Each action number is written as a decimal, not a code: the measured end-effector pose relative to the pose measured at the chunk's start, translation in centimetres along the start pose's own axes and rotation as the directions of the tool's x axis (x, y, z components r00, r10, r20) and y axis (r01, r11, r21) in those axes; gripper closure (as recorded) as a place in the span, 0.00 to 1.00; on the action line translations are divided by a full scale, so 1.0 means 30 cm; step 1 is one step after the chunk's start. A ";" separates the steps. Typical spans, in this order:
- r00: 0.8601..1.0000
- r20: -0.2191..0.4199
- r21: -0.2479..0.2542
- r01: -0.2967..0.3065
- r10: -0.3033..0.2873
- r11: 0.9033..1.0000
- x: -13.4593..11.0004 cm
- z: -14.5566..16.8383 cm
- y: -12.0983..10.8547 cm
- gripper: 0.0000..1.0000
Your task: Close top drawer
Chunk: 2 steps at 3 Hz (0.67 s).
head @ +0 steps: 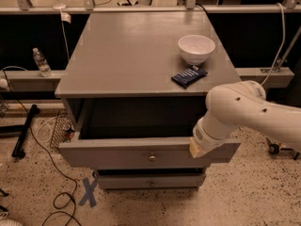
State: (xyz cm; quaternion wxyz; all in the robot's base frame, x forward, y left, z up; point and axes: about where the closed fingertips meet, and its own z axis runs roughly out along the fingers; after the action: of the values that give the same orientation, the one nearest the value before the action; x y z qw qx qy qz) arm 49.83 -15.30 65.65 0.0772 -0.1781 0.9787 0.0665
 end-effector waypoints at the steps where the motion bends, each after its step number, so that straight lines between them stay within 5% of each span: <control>1: 0.999 0.038 -0.002 0.006 -0.006 1.000 -0.072 0.017 0.000 1.00; 2: 0.993 0.114 0.003 0.008 -0.009 1.000 -0.205 0.037 -0.007 1.00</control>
Offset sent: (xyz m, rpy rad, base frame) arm 0.1023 0.0312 0.0021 0.0598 -0.1884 -0.0175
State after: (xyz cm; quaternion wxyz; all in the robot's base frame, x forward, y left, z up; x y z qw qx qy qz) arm 55.75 -13.23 65.61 0.1333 -0.1781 0.9721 0.0750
